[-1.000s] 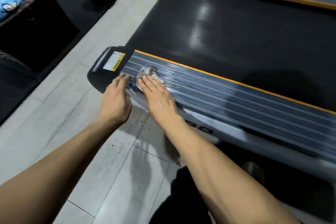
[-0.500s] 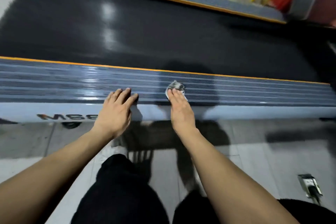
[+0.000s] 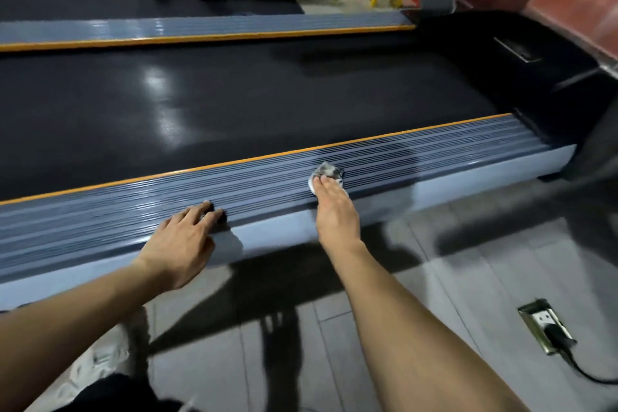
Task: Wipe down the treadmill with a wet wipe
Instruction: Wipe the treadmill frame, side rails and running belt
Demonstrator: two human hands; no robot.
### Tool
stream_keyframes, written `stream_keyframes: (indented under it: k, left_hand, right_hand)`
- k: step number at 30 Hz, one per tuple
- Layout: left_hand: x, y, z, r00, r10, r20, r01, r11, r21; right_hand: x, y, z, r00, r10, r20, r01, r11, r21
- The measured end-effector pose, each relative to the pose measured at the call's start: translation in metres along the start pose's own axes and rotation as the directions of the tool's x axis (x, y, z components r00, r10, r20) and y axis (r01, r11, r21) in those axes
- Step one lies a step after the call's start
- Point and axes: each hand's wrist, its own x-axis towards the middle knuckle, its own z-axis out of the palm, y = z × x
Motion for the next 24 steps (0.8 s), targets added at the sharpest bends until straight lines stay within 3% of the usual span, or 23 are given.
stream_keyframes:
  k: [7, 13, 19, 24]
  left_hand:
    - [0.113, 0.109, 0.008, 0.951, 0.286, -0.113, -0.28, 0.958, 0.068]
    - [0.232, 0.2, 0.013, 0.865, 0.472, -0.173, -0.473, 0.88, 0.038]
    - [0.303, 0.251, 0.015, 0.833, 0.526, -0.174, -0.523, 0.85, 0.064]
    - [0.348, 0.265, 0.001, 0.801, 0.577, -0.16, -0.588, 0.809, -0.027]
  right_hand:
    - [0.046, 0.144, -0.028, 0.984, 0.065, -0.165, -0.07, 0.997, -0.021]
    - [0.082, 0.262, -0.062, 0.957, 0.235, -0.171, -0.247, 0.967, -0.055]
    - [0.098, 0.326, -0.095, 0.906, 0.389, -0.169, -0.399, 0.916, -0.032]
    - [0.123, 0.366, -0.125, 0.853, 0.504, -0.136, -0.522, 0.83, -0.195]
